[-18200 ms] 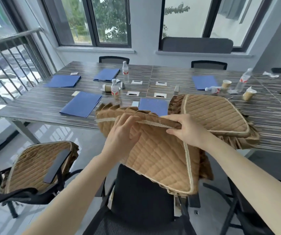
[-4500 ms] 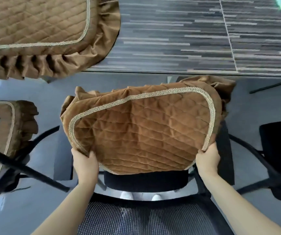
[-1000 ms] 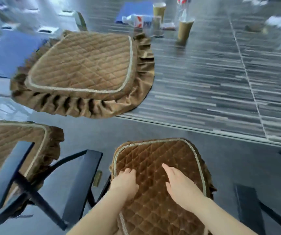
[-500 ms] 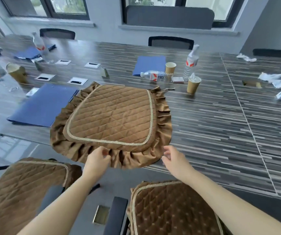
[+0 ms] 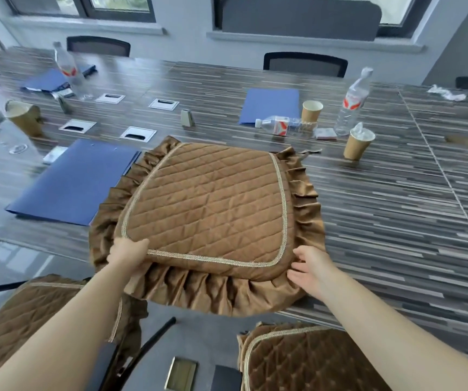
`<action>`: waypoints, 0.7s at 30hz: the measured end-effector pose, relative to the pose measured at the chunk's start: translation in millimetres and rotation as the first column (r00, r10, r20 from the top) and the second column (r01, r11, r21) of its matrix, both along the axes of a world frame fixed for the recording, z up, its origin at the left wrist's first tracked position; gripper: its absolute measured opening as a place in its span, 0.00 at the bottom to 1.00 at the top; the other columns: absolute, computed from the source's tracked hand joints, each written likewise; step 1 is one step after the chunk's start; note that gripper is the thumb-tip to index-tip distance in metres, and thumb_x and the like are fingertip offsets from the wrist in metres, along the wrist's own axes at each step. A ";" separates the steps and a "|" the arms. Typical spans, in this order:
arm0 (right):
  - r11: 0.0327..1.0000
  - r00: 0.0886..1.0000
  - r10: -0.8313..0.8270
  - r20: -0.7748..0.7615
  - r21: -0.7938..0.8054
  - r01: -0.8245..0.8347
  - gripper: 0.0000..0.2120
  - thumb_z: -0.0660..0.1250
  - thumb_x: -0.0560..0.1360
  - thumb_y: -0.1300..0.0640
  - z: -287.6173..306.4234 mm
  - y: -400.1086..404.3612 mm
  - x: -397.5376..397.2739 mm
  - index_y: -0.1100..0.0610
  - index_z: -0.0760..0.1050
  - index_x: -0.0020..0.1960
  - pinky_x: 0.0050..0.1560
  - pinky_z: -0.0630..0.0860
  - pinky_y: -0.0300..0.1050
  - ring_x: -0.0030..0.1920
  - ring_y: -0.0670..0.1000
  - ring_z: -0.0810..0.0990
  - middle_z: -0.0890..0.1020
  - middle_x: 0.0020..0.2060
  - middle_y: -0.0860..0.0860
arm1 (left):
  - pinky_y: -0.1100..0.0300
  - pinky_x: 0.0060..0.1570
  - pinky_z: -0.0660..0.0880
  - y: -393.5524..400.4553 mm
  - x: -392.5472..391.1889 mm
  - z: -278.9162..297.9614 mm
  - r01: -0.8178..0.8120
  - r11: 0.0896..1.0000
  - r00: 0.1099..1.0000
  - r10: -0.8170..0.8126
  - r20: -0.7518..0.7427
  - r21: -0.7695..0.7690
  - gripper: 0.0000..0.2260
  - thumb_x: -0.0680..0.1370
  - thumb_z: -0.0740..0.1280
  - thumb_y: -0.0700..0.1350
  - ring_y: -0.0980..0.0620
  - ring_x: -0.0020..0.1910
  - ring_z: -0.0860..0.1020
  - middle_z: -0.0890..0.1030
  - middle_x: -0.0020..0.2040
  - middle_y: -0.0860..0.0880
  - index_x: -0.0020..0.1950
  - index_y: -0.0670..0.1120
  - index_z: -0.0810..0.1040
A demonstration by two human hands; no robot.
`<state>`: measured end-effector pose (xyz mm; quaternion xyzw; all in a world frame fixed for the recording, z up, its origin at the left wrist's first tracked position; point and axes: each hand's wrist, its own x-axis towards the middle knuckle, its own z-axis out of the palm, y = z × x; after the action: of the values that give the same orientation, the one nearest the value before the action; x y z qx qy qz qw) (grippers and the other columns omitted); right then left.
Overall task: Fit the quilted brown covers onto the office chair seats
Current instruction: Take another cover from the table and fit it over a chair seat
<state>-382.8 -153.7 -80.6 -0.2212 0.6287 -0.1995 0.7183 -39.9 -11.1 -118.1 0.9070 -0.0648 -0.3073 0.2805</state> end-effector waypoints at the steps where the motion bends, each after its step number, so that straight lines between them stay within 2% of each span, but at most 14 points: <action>1: 1.000 1.000 -0.014 0.016 0.003 0.014 0.26 0.60 0.79 0.61 0.4 -1.2 0.0 0.64 0.59 0.75 0.70 0.65 0.56 0.71 0.65 0.65 0.63 0.72 0.67 | 0.42 0.60 0.73 -2.2 11.3 -8.7 -0.055 0.997 0.998 0.053 -0.035 -0.048 0.40 0.63 0.67 0.58 0.36 0.64 0.72 0.73 0.66 0.40 0.71 0.41 0.65; 3: 0.999 0.998 -0.036 0.053 0.029 0.035 0.28 0.61 0.79 0.61 -0.5 -5.2 -2.0 0.65 0.56 0.76 0.73 0.63 0.55 0.73 0.64 0.63 0.63 0.72 0.68 | 0.43 0.53 0.76 -6.8 14.9 3.6 -0.242 0.955 0.964 0.217 -0.151 -0.171 0.38 0.59 0.69 0.57 0.39 0.60 0.75 0.75 0.62 0.42 0.67 0.44 0.71; 4: 0.998 0.996 -0.047 0.074 0.047 0.044 0.29 0.61 0.79 0.61 -0.3 -6.8 -3.9 0.65 0.54 0.76 0.73 0.62 0.55 0.73 0.64 0.63 0.63 0.72 0.68 | 0.45 0.50 0.76 -9.2 14.4 14.8 -0.353 0.904 0.925 0.298 -0.235 -0.242 0.31 0.61 0.70 0.53 0.40 0.55 0.77 0.77 0.58 0.43 0.63 0.44 0.73; 6: 0.996 0.994 -0.055 0.096 0.075 0.048 0.32 0.63 0.78 0.60 -1.0 -9.1 -8.9 0.65 0.53 0.76 0.73 0.62 0.56 0.72 0.64 0.65 0.66 0.70 0.67 | 0.45 0.51 0.77 -16.7 14.5 32.9 -0.492 0.802 0.857 0.379 -0.349 -0.339 0.19 0.68 0.69 0.44 0.42 0.46 0.79 0.78 0.50 0.44 0.57 0.45 0.74; 7: 0.996 0.994 -0.052 0.100 0.082 0.044 0.32 0.64 0.78 0.60 -1.7 -9.1 -10.9 0.65 0.54 0.76 0.73 0.63 0.55 0.71 0.63 0.67 0.69 0.68 0.66 | 0.45 0.53 0.77 -18.7 18.0 36.0 -0.510 0.782 0.846 0.383 -0.370 -0.358 0.19 0.68 0.69 0.42 0.42 0.45 0.79 0.78 0.50 0.44 0.58 0.46 0.73; 9: 0.995 0.991 -0.054 0.120 0.090 0.043 0.31 0.66 0.77 0.59 -1.4 -7.9 -12.8 0.65 0.57 0.75 0.72 0.64 0.55 0.69 0.61 0.69 0.74 0.60 0.62 | 0.48 0.53 0.76 -18.3 24.6 35.7 -0.534 0.768 0.832 0.402 -0.382 -0.354 0.24 0.67 0.70 0.41 0.43 0.49 0.78 0.78 0.55 0.44 0.63 0.46 0.73; 11: 0.995 0.989 -0.048 0.142 0.091 0.035 0.28 0.67 0.76 0.57 0.5 -4.3 -11.2 0.62 0.63 0.73 0.71 0.66 0.53 0.66 0.57 0.72 0.76 0.52 0.58 | 0.52 0.49 0.72 -14.9 25.7 37.4 -0.534 0.778 0.833 0.420 -0.359 -0.331 0.23 0.71 0.69 0.42 0.45 0.51 0.75 0.75 0.57 0.46 0.66 0.46 0.72; 13: 0.996 0.988 -0.042 0.149 0.081 0.030 0.24 0.69 0.75 0.56 5.4 -2.9 -8.3 0.60 0.69 0.69 0.66 0.70 0.50 0.58 0.53 0.75 0.77 0.51 0.55 | 0.53 0.48 0.71 -14.3 27.5 34.7 -0.525 0.786 0.842 0.424 -0.333 -0.326 0.21 0.73 0.69 0.40 0.46 0.51 0.74 0.75 0.57 0.45 0.65 0.45 0.72; 15: 0.998 0.989 -0.037 0.145 0.054 0.029 0.21 0.70 0.74 0.55 13.8 -3.9 0.6 0.57 0.73 0.65 0.57 0.73 0.46 0.51 0.50 0.77 0.78 0.50 0.53 | 0.53 0.48 0.72 -14.9 29.1 37.0 -0.503 0.791 0.860 0.423 -0.285 -0.347 0.21 0.73 0.69 0.39 0.46 0.50 0.74 0.76 0.57 0.44 0.65 0.43 0.72; 17: 1.000 0.991 -0.022 0.132 0.008 0.021 0.18 0.71 0.73 0.55 26.9 -6.4 13.8 0.56 0.75 0.62 0.47 0.74 0.43 0.47 0.50 0.78 0.80 0.48 0.53 | 0.55 0.43 0.73 -15.6 28.6 42.6 -0.486 0.795 0.871 0.405 -0.279 -0.362 0.21 0.73 0.69 0.38 0.46 0.45 0.76 0.77 0.52 0.44 0.65 0.41 0.72; 19: 0.999 0.992 0.013 0.123 -0.049 -0.007 0.19 0.71 0.74 0.58 43.0 -9.4 26.0 0.57 0.74 0.63 0.43 0.78 0.46 0.45 0.52 0.79 0.81 0.49 0.55 | 0.56 0.36 0.73 -17.4 27.0 52.5 -0.467 0.785 0.880 0.370 -0.297 -0.406 0.18 0.73 0.70 0.38 0.48 0.38 0.76 0.78 0.47 0.44 0.62 0.41 0.73; 21: 0.993 0.989 0.046 0.138 -0.112 -0.031 0.22 0.70 0.74 0.63 57.4 -12.1 31.0 0.57 0.71 0.67 0.37 0.81 0.51 0.45 0.56 0.81 0.81 0.54 0.59 | 0.53 0.40 0.76 -17.9 24.6 66.5 -0.475 0.740 0.876 0.344 -0.339 -0.477 0.19 0.73 0.71 0.38 0.46 0.40 0.78 0.79 0.52 0.42 0.62 0.41 0.73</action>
<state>-351.8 -165.8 -23.2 -0.2578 0.5604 -0.2348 0.7513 -15.3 -29.0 -51.6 0.7386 0.0851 -0.3081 0.5936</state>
